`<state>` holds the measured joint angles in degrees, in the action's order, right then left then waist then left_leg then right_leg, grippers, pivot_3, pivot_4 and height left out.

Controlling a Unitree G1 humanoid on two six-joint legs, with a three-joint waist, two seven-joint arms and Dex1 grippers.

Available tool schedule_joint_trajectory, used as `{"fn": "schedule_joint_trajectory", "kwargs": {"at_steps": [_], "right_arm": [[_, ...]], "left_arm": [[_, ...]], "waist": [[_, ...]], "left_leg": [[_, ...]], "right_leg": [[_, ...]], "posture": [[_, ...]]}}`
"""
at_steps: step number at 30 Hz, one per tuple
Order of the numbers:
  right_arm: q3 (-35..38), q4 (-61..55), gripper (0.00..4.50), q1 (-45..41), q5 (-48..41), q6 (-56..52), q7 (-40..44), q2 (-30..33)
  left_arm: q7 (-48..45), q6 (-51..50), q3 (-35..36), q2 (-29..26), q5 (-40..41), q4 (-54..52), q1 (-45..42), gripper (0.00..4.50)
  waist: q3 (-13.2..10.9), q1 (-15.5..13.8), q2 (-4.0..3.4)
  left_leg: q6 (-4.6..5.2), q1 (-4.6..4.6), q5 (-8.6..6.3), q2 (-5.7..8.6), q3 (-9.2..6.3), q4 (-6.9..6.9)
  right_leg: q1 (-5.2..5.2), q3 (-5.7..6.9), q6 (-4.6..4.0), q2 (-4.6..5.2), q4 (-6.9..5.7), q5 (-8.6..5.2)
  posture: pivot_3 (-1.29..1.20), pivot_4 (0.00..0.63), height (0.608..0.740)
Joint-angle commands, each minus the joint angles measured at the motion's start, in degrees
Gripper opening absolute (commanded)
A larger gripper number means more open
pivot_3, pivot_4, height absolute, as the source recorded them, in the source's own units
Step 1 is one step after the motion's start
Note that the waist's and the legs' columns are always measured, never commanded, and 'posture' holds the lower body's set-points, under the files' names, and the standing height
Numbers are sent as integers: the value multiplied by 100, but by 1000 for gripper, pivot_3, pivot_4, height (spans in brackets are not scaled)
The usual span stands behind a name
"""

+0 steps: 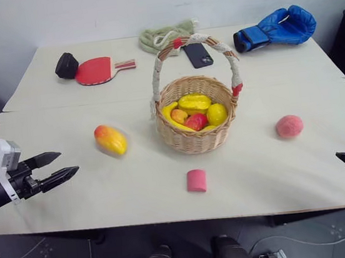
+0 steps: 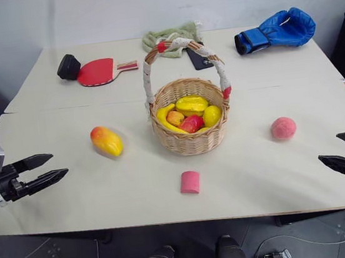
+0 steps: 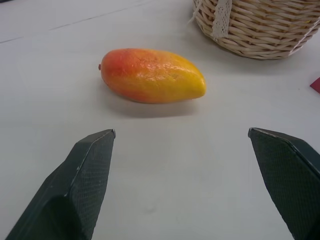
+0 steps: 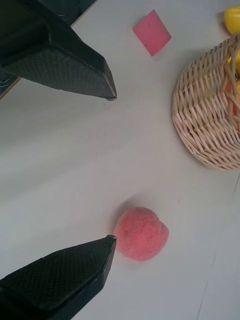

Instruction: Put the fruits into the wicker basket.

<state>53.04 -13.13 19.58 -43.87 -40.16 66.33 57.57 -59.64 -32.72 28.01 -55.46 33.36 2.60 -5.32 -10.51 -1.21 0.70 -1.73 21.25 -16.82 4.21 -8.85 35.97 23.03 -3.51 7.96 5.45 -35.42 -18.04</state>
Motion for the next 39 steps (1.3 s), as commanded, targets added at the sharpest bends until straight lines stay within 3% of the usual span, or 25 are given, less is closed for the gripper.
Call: {"fn": "schedule_joint_trajectory", "kwargs": {"at_steps": [1,21,31,33,39], "right_arm": [[178,-59,4500,1,-26,-19,12,-22],[217,0,4500,96,389,317,-140,-141],[85,-660,4500,-208,-84,-194,-302,-18],[-305,-1212,4500,-402,-357,-338,-425,-7],[-2857,-2500,4500,-1799,-191,-276,-1249,-197]], "left_arm": [[27,76,5,-37,-49,-188,-13,4486],[366,-377,-255,-134,-13,-541,-317,4486],[299,-959,-554,-126,322,-1217,-722,4486],[71,-1172,-773,-153,616,-1554,-937,4486],[-831,-894,-1979,-336,450,-1936,-1773,4486]], "waist": [[0,5,0],[0,3,0],[0,1,0],[0,7,0],[-2,82,4]], "left_leg": [[0,0,0,0,0,0],[0,-1,0,1,1,2],[0,-1,0,1,1,8],[0,-1,0,3,1,9],[-9,-2,5,2,1,15]], "right_leg": [[0,0,0,0,0,0],[0,-1,1,-7,-5,0],[1,0,1,-9,-12,1],[1,-1,1,-10,-13,1],[1,3,5,-10,-20,3]], "posture": [[0,150,740],[0,150,740],[0,150,740],[0,150,740],[0,150,740]]}}
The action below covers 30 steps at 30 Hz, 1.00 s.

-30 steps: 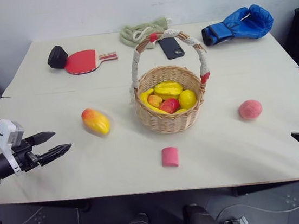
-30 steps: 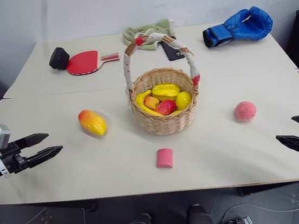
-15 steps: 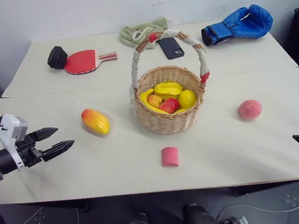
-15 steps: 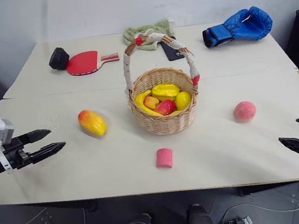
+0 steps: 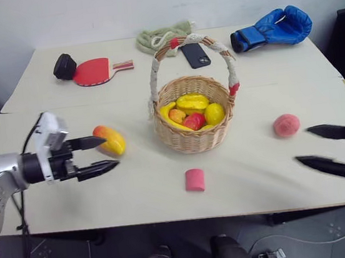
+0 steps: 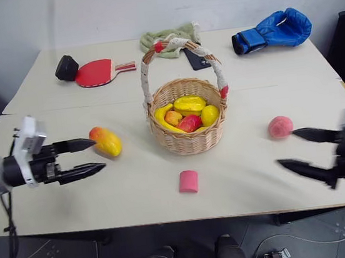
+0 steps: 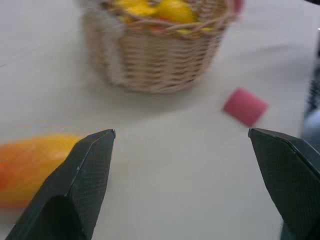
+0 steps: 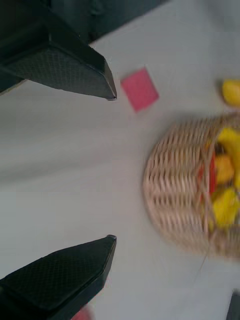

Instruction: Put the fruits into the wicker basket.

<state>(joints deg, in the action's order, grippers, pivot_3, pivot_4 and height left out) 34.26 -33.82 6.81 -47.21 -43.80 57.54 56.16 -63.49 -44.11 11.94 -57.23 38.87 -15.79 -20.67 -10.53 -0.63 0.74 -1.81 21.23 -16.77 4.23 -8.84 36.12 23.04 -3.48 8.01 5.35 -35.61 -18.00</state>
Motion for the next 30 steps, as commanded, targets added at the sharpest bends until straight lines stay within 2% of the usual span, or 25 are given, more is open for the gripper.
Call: {"fn": "schedule_joint_trajectory", "kwargs": {"at_steps": [1,2,5,8,17,21,22,24,27,29,30], "right_arm": [[-1482,-484,4500,-830,299,110,-505,-148],[-1820,-494,4500,-1048,408,126,-592,-203],[-3586,-192,4500,-1861,1481,452,-746,-627],[-4538,395,4500,-2364,2197,692,-860,-1045],[-5787,1488,4500,-2936,3220,1133,-585,-1702],[-5911,1843,4500,-2956,3483,1243,-692,-1980],[-5841,1938,4323,-2951,3534,1280,-794,-2078],[-5667,1957,3934,-2883,3510,1327,-842,-2165],[-5300,1523,2919,-2539,3222,1297,-781,-2104],[-4524,864,2226,-2004,2561,993,-873,-2107],[-4119,588,2017,-1756,2252,793,-976,-2127]], "left_arm": [[-634,337,-518,-192,-144,-54,-325,4486],[-759,394,-628,-208,-179,-15,-402,4486],[-1336,735,-1016,-282,-345,120,-684,4486],[-1623,939,-1188,-272,-435,191,-860,4486],[-1780,1253,-1196,-189,-550,269,-835,4486],[-1771,1361,-1149,-155,-581,359,-825,4486],[-1771,1385,-1145,-144,-583,390,-837,4497],[-1764,1415,-1153,-96,-570,455,-893,4500],[-1745,1391,-1158,15,-484,482,-955,4500],[-1706,1298,-1177,170,-380,456,-1025,4500],[-1684,1259,-1184,244,-338,445,-1057,4500]], "waist": [[-1,52,1],[-2,74,4],[-8,100,15],[-9,89,15],[-9,95,16],[-8,117,19],[-8,124,19],[-8,139,19],[-8,117,19],[-8,69,19],[-8,34,19]], "left_leg": [[0,0,0,1,1,-1],[0,4,1,2,1,-2],[-2,12,0,0,6,-4],[-31,33,17,1,11,-4],[-20,35,12,-1,13,5],[-22,26,14,-6,14,5],[-23,19,14,-6,14,5],[-19,6,12,-6,13,2],[-12,4,10,-6,13,4],[-13,8,11,-6,10,3],[-14,11,12,-5,8,3]], "right_leg": [[1,0,0,0,0,0],[5,2,0,1,1,0],[21,2,0,-1,1,0],[55,5,0,1,-10,0],[70,17,0,8,-20,0],[71,14,0,3,-33,0],[68,14,-1,2,-37,0],[60,13,-6,0,-43,3],[58,16,-8,0,-49,5],[60,16,-8,1,-45,5],[60,18,-8,3,-44,5]], "posture": [[0,150,740],[0,150,740],[0,150,740],[0,150,740],[0,150,740],[0,150,740],[0,150,740],[0,150,740],[0,150,740],[0,150,740],[0,150,740]]}}
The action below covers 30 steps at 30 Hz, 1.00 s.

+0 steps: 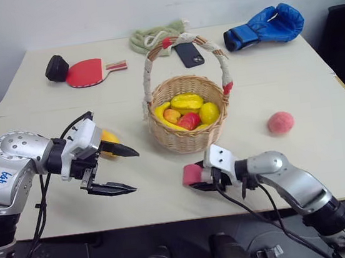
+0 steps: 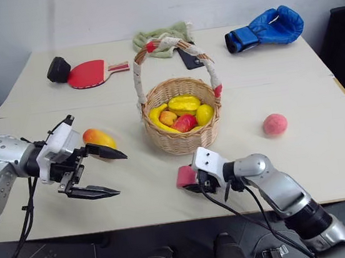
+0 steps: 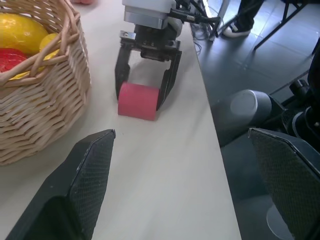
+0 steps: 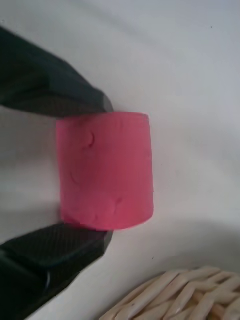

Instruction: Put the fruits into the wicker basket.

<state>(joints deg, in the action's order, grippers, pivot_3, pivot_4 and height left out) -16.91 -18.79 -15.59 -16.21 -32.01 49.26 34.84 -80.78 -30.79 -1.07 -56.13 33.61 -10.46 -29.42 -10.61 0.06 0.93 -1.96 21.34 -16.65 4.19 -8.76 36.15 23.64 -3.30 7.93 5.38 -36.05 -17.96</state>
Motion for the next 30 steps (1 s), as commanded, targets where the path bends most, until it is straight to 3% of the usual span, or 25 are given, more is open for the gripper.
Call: {"fn": "schedule_joint_trajectory", "kwargs": {"at_steps": [1,6,8,10,14,17,22,26,30], "right_arm": [[1549,-1186,1854,793,-1240,-667,-298,-13],[4303,-1589,1854,2305,-2145,-1341,-1029,-2],[5297,-1279,1854,2880,-2010,-1354,-1202,70],[5844,-875,1854,3248,-1795,-1265,-1357,128],[6072,-49,1854,3318,-1377,-1006,-1747,120],[6105,384,2684,3083,-1323,-950,-2054,27],[6203,169,4355,3117,-1625,-1082,-1876,178],[6397,-535,4435,3269,-1918,-1184,-1377,744],[6554,-1793,4435,2931,-3154,-1631,-698,1635]], "left_arm": [[86,-125,105,225,226,-96,-232,4500],[262,-261,83,622,315,-69,-420,4500],[355,-283,21,795,299,-68,-486,4500],[383,-232,-48,919,221,-31,-525,4500],[396,-157,-121,1070,129,77,-613,4500],[408,-135,-147,1128,94,128,-662,4500],[558,-158,-70,1114,62,87,-542,4500],[1150,-569,491,963,278,-174,-91,4500],[2146,-1373,1546,699,482,-765,920,4500]], "waist": [[0,-54,0],[2,-136,4],[2,-149,3],[1,-150,3],[1,-43,3],[2,35,3],[3,16,-3],[2,20,-12],[1,124,-11]], "left_leg": [[-8,11,4,2,-7,1],[5,12,-3,8,9,10],[8,9,-4,8,15,10],[30,0,-17,7,26,9],[32,-23,-16,6,86,9],[33,-26,-13,0,90,8],[30,-18,-11,-11,89,4],[38,-15,-13,-2,89,8],[41,-22,-15,-15,82,6]], "right_leg": [[3,2,1,3,5,0],[-1,1,9,10,16,5],[0,-2,9,9,12,5],[-7,-1,9,5,8,5],[-20,-13,0,-5,5,15],[-19,-18,-2,-8,4,22],[-11,-19,-1,-7,8,22],[-11,-26,6,5,11,24],[-8,-36,8,-4,8,24]], "posture": [[0,150,740],[0,150,740],[0,150,740],[0,150,740],[0,150,740],[0,150,740],[0,150,740],[0,150,740],[0,150,740]]}}
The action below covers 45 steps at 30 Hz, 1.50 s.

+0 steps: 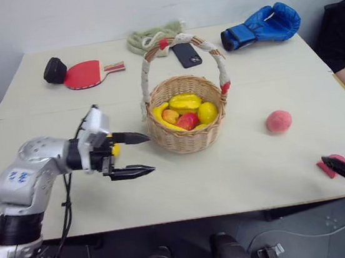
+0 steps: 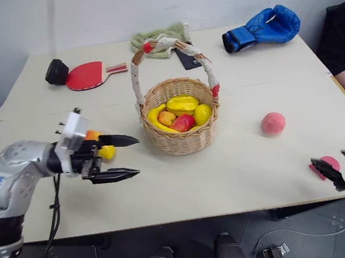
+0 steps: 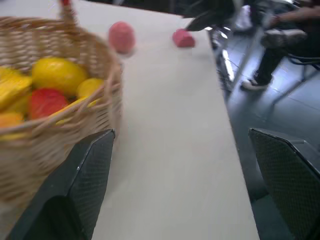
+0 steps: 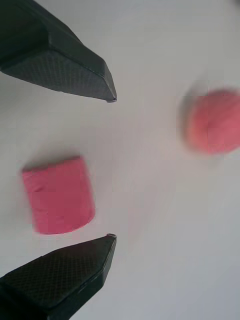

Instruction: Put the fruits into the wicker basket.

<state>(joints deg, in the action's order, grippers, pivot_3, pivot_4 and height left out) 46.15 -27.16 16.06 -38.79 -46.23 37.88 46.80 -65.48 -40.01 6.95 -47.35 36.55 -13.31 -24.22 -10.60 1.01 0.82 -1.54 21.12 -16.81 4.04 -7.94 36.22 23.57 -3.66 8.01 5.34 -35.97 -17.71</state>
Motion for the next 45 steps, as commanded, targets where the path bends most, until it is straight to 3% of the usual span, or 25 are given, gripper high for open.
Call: {"fn": "schedule_joint_trajectory", "kwargs": {"at_steps": [1,6,12,18,23,27,34,38,45], "right_arm": [[208,-1160,4435,-418,-1297,-311,528,647],[-458,-1617,4435,-1480,-2658,-379,788,1489],[-1640,-1455,4435,-3005,-3092,-248,501,1976],[-2041,-1469,4435,-3455,-3112,-287,145,1903],[-1891,-1638,4435,-3246,-3126,-280,-284,1766],[-1741,-1765,4435,-3090,-3264,-244,-576,1686],[-1571,-1955,4500,-2873,-3474,-184,-930,1652],[-1442,-1939,4500,-2766,-3568,-178,-1006,1695],[-1161,-1943,4500,-2451,-3742,-200,-1103,1716]], "left_arm": [[964,-645,981,-193,130,-615,643,4500],[3443,-3076,2130,562,131,-905,794,4500],[5174,-5044,2712,2178,-355,-752,-531,4500],[6731,-5249,3026,3369,-1364,-37,-1641,4500],[7338,-5249,3168,3772,-1824,514,-2227,4500],[7278,-5241,3110,3641,-2005,1113,-2540,4500],[6915,-5248,2630,3262,-1993,1868,-2695,3095],[6334,-5245,1967,2766,-1771,1797,-2495,3048],[2197,-4620,-255,163,463,425,-2289,3048]], "waist": [[-1,38,2],[-10,-71,18],[-18,-296,41],[-19,-346,69],[-31,-369,89],[-31,-379,90],[-31,-392,90],[-31,-389,90],[-36,-246,98]], "left_leg": [[0,0,0,-4,-6,-1],[-5,5,-2,-7,-19,8],[-4,28,-4,17,-22,53],[-28,48,-16,15,-3,87],[-25,48,-23,14,47,90],[-26,46,-24,14,55,93],[-26,39,-23,15,58,99],[-26,38,-23,13,58,98],[-26,48,-24,-2,59,87]], "right_leg": [[-1,2,0,-2,1,0],[-15,30,-1,-1,12,0],[-16,42,11,13,12,6],[-1,54,13,9,13,8],[14,53,15,10,11,9],[17,47,15,9,6,9],[12,43,19,10,-1,13],[11,41,20,12,-1,14],[22,39,16,13,6,12]], "posture": [[0,150,740],[0,150,740],[0,150,740],[0,150,740],[0,150,740],[0,150,740],[0,150,740],[0,150,740],[0,150,740]]}}
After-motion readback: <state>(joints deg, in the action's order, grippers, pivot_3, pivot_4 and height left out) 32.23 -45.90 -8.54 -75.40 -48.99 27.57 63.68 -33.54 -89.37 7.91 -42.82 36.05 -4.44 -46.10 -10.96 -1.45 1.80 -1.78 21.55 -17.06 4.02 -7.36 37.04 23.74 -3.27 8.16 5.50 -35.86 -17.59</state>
